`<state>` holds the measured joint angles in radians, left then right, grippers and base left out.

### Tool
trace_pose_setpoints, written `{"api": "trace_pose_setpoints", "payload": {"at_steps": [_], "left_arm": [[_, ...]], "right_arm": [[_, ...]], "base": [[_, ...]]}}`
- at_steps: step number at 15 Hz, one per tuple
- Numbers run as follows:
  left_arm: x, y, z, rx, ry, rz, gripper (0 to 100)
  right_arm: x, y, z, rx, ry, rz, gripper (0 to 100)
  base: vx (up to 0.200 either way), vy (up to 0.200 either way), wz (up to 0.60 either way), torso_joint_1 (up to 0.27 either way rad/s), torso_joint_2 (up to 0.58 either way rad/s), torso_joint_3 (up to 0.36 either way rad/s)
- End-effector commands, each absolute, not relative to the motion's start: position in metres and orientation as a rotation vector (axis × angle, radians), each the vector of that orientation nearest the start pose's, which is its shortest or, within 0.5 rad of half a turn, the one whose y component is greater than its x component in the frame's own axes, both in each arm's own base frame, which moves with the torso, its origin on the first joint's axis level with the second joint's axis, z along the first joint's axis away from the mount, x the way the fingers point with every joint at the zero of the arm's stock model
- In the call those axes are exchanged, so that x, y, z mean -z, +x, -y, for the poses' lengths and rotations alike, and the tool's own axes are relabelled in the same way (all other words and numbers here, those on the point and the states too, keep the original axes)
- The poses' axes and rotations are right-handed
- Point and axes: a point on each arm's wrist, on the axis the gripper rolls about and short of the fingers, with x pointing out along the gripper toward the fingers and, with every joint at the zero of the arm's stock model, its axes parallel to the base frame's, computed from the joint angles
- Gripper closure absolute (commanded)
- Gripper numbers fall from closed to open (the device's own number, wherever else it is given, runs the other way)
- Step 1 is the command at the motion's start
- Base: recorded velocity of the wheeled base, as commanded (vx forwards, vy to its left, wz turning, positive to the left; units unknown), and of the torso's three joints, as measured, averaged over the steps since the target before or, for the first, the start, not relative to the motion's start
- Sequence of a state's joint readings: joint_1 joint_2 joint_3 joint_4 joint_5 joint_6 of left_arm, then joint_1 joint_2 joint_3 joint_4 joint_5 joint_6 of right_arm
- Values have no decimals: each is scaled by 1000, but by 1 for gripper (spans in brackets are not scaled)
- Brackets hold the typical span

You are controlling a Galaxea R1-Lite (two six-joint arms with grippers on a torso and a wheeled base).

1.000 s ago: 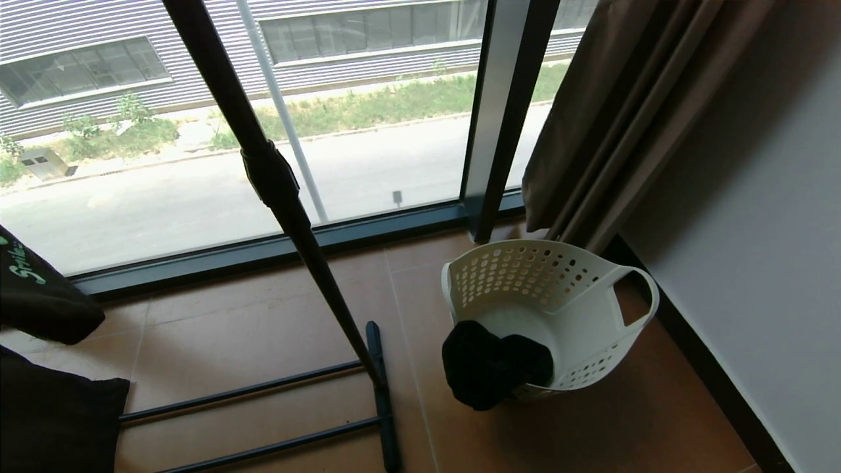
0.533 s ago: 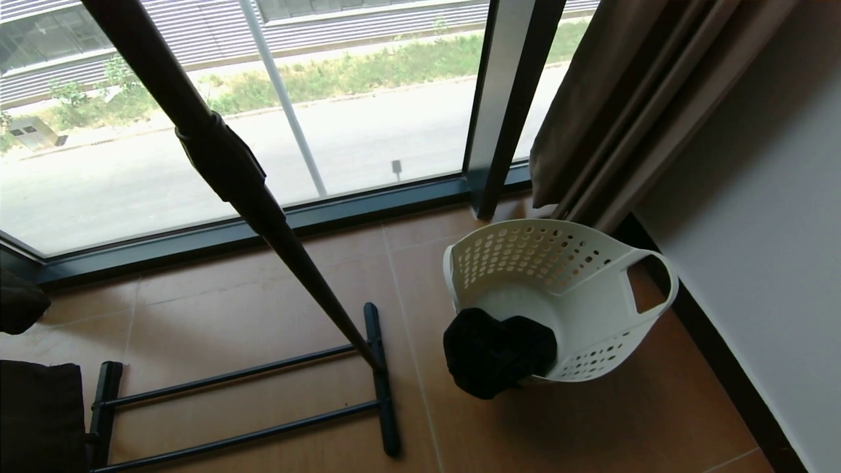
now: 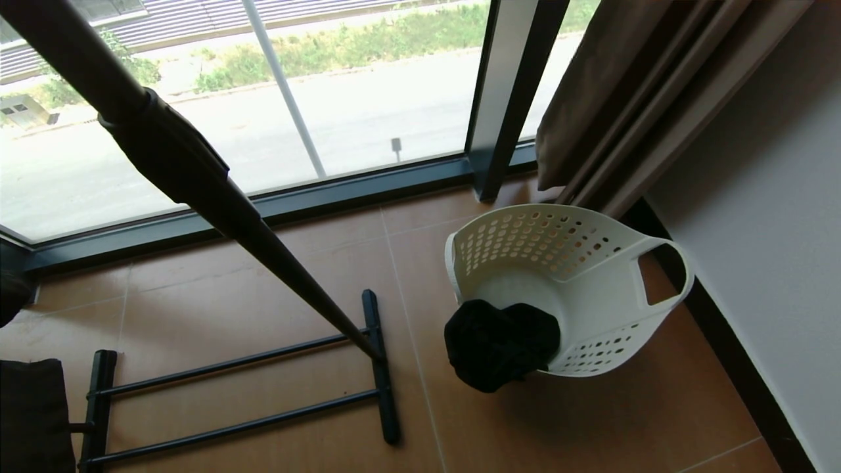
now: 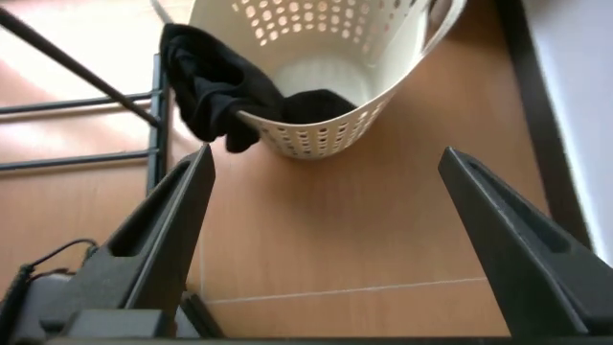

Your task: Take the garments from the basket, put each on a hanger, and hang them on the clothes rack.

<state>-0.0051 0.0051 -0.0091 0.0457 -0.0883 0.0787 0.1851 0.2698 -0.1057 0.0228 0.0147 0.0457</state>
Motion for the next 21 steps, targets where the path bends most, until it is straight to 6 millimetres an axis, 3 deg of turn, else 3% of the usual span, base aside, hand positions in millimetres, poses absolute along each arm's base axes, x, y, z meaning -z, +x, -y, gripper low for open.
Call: {"api": "trace_pose_setpoints", "payload": {"at_steps": [1,3,6,7,10,13,16,21], "left_arm": [[-73,-23,2,95,76,-38,0],[-73,-23,2,95,79,-39,0],[-73,-23,2,99,90,-40,0],[-73,-23,2,99,92,-40,0],[-73,-23,2,95,92,-39,0],[-73,-23,2,94,72,-38,0],[-73,-23,2,95,76,-38,0],[-73,-23,2,95,76,-38,0]], "right_arm": [[-162,87,-35,-369,-3,-466,0],[-173,145,-57,-384,-66,-470,0],[-172,219,-86,-434,-236,-515,0],[-172,229,-89,-442,-253,-518,0],[-140,297,-117,-528,-463,-560,0],[-124,328,-132,-579,-598,-543,0],[-112,344,-138,-609,-696,-527,0],[-79,371,-149,-617,-712,-574,0]], "base": [[0,0,0,0,0,0],[0,0,0,0,0,0],[0,0,0,0,0,0],[0,0,0,0,0,0],[0,0,0,0,0,0],[0,0,0,0,0,0],[0,0,0,0,0,0],[0,0,0,0,0,0]]}}
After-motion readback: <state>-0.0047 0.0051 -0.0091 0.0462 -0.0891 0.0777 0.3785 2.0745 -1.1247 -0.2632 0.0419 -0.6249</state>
